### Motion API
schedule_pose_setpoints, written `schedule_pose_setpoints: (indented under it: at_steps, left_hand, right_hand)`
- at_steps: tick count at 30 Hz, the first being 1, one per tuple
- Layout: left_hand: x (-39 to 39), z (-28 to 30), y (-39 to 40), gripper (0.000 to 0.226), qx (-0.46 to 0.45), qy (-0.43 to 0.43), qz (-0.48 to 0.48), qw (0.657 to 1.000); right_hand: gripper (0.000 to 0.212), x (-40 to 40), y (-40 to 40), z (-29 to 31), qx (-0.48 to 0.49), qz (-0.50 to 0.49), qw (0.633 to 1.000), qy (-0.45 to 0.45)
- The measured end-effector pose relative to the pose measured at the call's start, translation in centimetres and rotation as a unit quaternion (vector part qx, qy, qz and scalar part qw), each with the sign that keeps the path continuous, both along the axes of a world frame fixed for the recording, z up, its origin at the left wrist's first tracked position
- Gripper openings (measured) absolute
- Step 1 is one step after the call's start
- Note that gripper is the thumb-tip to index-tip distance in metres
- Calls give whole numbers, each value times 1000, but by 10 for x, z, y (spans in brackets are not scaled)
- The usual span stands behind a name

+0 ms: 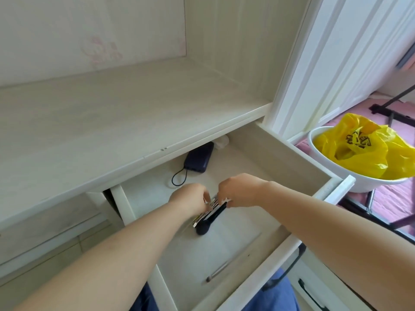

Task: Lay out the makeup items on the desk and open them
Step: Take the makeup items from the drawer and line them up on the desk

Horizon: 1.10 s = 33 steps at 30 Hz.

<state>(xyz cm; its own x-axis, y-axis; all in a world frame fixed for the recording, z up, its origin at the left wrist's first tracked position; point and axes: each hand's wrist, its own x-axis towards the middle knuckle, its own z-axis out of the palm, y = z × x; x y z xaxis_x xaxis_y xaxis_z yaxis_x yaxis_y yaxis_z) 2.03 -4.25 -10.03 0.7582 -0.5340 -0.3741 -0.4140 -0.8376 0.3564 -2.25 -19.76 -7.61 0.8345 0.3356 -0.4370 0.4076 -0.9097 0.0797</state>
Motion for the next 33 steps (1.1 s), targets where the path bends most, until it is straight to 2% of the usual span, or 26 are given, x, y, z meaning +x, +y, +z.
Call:
schedule_pose_setpoints:
  at_steps: [4,9,13,16,18,22,27,30,33]
  left_hand:
    - [-1,-13,-6,22,56,-31,-3,998]
    - [-3,-17,-9,25,93,-77,-14,993]
    - [-4,-15,-8,8,128,-121,-42,983]
    - [-2,-14,-5,7,141,-115,-47,982]
    - [-2,-14,-3,14,142,-100,-42,984]
    - [1,-14,2,20,107,-42,-7,993]
    - [7,-3,14,16,35,19,52,998]
    - [10,8,22,15,-14,35,68,997]
    - [8,22,34,20,-77,64,95,990]
  right_hand:
    - [32,7,-2,-9,-38,35,998,18]
    - [32,10,-4,-17,-35,44,998,14]
    - [27,11,-1,-25,-59,67,996,22]
    - [24,12,0,-29,-67,73,995,31]
    - [24,12,-1,-30,-68,75,994,36]
    - [25,12,-9,-23,-51,55,996,41]
    - [24,5,-21,-8,6,-24,999,33]
    - [20,-3,-25,3,82,-82,993,5]
    - [18,-17,-26,18,184,-149,971,-25]
